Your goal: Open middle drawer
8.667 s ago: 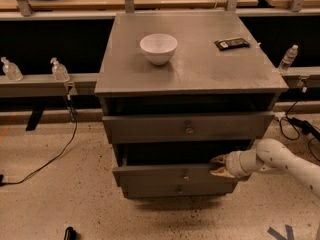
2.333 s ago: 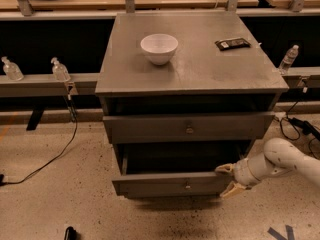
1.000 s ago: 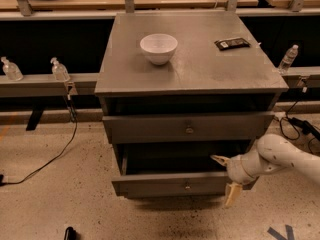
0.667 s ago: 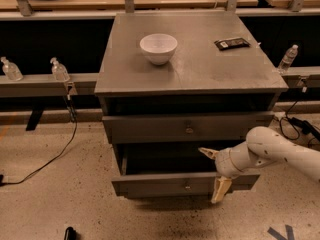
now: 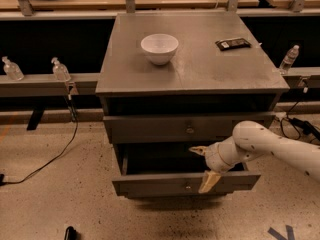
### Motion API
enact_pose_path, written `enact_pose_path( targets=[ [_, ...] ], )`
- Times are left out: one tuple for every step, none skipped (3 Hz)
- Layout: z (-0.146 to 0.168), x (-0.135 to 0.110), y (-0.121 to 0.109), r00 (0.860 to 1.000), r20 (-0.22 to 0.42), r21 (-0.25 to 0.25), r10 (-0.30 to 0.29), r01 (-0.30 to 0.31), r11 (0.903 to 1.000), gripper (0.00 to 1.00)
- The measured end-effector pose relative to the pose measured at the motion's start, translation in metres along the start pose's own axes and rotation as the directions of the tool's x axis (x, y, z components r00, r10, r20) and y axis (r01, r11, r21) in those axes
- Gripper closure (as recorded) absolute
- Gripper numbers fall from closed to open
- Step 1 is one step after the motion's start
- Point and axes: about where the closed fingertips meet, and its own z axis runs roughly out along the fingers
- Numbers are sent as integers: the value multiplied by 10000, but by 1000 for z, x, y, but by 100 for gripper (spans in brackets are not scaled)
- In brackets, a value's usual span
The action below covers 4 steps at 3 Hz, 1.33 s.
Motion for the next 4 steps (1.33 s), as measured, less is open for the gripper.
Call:
enact_pose_path(
  targets=[
    [21, 35, 7, 9955, -458, -441, 827, -847, 9954, 22],
    [33, 64, 10, 9877, -743, -631, 1379, -1427, 9878, 22],
    [38, 82, 16, 9809, -1005, -797, 1665, -1747, 9814, 20],
    [41, 97, 37, 9719, -1256, -1218, 1992, -2144, 9691, 21]
  ],
)
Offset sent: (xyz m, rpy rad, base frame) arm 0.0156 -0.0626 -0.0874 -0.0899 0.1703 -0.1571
